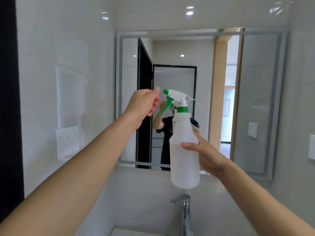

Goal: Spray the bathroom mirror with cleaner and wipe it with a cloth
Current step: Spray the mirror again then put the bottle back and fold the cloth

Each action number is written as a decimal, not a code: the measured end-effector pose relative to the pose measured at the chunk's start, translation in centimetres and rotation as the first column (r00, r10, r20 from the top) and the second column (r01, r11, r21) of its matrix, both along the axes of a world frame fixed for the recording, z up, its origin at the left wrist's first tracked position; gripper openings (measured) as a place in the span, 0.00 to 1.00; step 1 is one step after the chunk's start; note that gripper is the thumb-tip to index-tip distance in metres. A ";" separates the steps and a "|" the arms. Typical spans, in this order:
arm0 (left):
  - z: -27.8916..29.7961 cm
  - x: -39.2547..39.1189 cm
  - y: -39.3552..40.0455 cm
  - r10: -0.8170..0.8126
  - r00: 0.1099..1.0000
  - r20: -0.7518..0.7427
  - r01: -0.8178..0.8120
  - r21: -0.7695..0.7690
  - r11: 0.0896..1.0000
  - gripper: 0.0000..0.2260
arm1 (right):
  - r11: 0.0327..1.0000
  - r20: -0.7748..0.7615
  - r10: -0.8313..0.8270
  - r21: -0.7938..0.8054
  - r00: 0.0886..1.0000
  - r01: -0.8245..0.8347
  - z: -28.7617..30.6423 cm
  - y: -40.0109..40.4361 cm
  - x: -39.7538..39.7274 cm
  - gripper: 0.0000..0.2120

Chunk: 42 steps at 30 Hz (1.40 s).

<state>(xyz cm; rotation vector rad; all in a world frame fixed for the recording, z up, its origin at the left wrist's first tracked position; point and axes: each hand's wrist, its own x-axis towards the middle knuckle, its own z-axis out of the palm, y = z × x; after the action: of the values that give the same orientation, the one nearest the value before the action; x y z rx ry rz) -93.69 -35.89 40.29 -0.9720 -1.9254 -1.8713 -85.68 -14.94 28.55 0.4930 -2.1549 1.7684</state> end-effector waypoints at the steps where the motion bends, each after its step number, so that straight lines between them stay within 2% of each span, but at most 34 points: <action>1: 0.8 0.2 0.4 -0.022 1.000 0.006 0.022 0.001 1.000 0.18 | 1.000 0.001 -0.001 0.003 1.000 0.001 0.1 0.2 0.3 0.23; 7: 2.4 1.2 2.4 -0.027 0.998 -0.051 0.024 -0.057 0.998 0.19 | 0.999 0.011 -0.022 -0.024 1.000 0.022 0.3 1.3 1.5 0.28; 12: 2.7 1.5 3.2 -0.011 1.000 0.007 0.012 -0.116 0.993 0.20 | 0.998 0.013 -0.042 -0.038 0.999 0.042 0.6 1.9 2.1 0.34; 18: 3.5 1.1 3.3 -0.099 0.995 -0.002 0.097 -0.148 0.984 0.16 | 0.998 0.016 -0.055 -0.012 0.998 0.055 1.4 1.9 2.5 0.34; 28: 3.7 0.5 2.9 -0.166 0.976 -0.144 0.131 -0.229 0.965 0.12 | 0.999 0.018 -0.022 -0.045 1.000 0.023 1.2 1.6 2.5 0.32; 34: 3.2 0.8 2.9 -0.167 0.986 0.007 0.164 -0.214 0.963 0.15 | 0.998 0.022 -0.021 -0.052 1.000 0.022 0.7 1.3 2.6 0.31; 42: 2.8 1.3 2.9 -0.173 0.973 -0.152 0.124 -0.286 0.950 0.13 | 0.999 0.020 0.008 -0.053 1.000 -0.007 0.0 1.2 3.1 0.24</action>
<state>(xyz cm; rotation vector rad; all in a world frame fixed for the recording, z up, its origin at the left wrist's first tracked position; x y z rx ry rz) -92.42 -32.97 43.10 -1.3538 -2.0895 -1.5536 -82.62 -13.70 28.56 0.4726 -2.1165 1.8366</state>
